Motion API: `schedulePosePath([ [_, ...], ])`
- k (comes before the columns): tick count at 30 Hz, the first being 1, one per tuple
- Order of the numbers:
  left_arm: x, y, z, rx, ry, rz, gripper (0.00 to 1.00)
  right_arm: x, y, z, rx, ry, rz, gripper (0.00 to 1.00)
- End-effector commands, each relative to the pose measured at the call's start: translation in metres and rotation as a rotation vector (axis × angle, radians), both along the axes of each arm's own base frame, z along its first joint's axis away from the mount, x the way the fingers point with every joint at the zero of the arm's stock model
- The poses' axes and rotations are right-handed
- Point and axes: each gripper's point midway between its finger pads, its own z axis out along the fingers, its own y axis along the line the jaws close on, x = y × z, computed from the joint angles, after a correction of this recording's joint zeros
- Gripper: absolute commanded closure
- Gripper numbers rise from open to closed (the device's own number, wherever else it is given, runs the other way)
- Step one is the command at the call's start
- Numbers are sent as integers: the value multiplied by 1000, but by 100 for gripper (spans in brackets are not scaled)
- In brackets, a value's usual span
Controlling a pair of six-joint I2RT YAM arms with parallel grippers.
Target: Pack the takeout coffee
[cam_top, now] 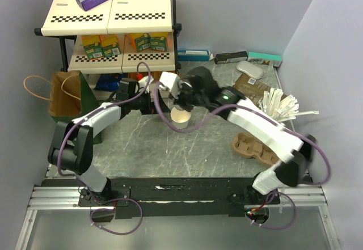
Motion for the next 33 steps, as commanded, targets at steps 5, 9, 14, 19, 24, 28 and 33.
schedulePosePath([
  [5,-2,12,54,93,-253,-75,6,-80,-55,32,67,-148,206,100],
  [9,-5,16,51,124,-283,-94,8,-93,-74,-37,-36,-166,275,100],
  [14,-8,17,41,152,-288,-132,11,-107,-77,-98,-53,-194,359,100],
  [19,-8,17,37,181,-288,-146,12,-103,-75,-116,-54,-197,346,100],
  [24,-8,16,36,173,-274,-142,13,-106,-78,-128,-68,-170,342,100],
  [28,-8,15,33,171,-262,-141,13,-108,-79,-138,-65,-114,318,100],
  [33,-7,15,32,171,-257,-145,13,-108,-78,-147,-57,-17,269,100],
])
